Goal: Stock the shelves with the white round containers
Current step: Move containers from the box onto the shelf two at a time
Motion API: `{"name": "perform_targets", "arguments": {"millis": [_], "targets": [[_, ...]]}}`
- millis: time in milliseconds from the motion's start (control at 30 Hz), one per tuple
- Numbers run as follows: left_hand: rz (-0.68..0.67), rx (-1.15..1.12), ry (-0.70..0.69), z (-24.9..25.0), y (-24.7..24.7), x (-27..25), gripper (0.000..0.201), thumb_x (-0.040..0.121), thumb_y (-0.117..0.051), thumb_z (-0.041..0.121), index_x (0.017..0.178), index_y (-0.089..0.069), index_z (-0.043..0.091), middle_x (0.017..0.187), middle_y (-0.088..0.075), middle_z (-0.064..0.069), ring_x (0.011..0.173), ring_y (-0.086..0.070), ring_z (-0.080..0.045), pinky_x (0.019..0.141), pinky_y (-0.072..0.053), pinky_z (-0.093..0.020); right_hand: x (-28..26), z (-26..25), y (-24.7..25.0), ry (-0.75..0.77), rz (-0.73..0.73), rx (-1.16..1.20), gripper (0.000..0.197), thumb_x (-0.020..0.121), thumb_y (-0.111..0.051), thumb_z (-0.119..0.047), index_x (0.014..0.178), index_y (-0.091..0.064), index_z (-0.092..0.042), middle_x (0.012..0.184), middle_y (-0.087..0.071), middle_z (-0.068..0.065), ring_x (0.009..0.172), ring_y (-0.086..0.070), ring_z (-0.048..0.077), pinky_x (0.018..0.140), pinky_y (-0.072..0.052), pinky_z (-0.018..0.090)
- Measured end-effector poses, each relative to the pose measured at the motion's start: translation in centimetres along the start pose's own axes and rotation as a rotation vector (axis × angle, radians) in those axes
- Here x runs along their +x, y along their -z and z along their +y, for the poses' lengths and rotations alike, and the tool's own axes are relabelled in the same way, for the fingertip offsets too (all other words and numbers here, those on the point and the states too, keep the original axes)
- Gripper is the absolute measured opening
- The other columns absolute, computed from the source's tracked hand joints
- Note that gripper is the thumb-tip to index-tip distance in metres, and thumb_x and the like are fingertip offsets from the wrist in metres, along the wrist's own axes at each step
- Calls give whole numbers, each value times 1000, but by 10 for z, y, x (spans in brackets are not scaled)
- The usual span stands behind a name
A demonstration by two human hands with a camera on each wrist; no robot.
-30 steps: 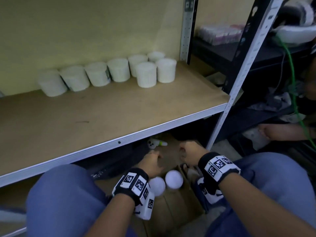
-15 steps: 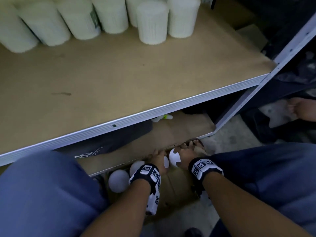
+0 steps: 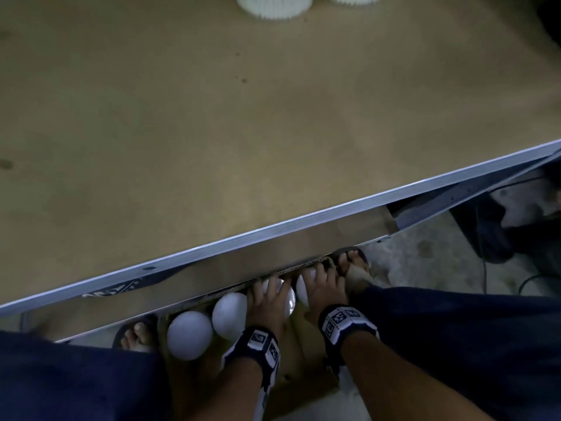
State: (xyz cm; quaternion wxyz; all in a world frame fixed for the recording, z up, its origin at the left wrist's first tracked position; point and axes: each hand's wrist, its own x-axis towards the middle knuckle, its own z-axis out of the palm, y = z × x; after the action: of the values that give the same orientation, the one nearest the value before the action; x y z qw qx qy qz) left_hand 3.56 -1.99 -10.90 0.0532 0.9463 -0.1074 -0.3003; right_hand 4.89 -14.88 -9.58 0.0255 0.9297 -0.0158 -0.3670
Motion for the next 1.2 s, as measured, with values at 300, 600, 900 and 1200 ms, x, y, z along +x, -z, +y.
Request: {"name": "perform_targets", "arguments": {"millis": [300, 600, 900, 1200], "targets": [[36, -78, -26, -6, -8, 3, 75, 84, -51, 8, 144, -19, 40, 152, -11, 1, 134, -18, -36, 111, -30, -38, 2, -1, 0, -2, 8, -36, 71, 80, -61, -19, 142, -26, -21, 149, -20, 17, 133, -30, 36, 103, -32, 47], [-201, -157, 59, 5, 36, -14, 79, 71, -70, 29, 138, -29, 29, 147, -19, -4, 136, -21, -34, 107, -35, -48, -30, -1, 40, -31, 8, 29, 78, 82, -61, -28, 148, -20, -23, 148, -23, 21, 137, -23, 41, 113, -18, 52], [-33, -256, 29, 11, 118, -70, 87, 59, -78, 37, 134, -34, 34, 139, -31, 0, 130, -37, -29, 105, -39, -41, -95, 11, 110, 5, 57, 170, 96, 69, -74, -32, 147, -19, -29, 145, -22, 14, 136, -22, 38, 110, -31, 53], [191, -233, -122, 10, 206, -158, 76, 55, -75, 42, 124, -41, 39, 121, -37, 5, 113, -39, -24, 92, -39, -40, -191, 19, 187, 80, 246, 225, 83, 62, -79, -38, 134, -37, -29, 134, -31, 7, 130, -27, 35, 103, -37, 49]]}}
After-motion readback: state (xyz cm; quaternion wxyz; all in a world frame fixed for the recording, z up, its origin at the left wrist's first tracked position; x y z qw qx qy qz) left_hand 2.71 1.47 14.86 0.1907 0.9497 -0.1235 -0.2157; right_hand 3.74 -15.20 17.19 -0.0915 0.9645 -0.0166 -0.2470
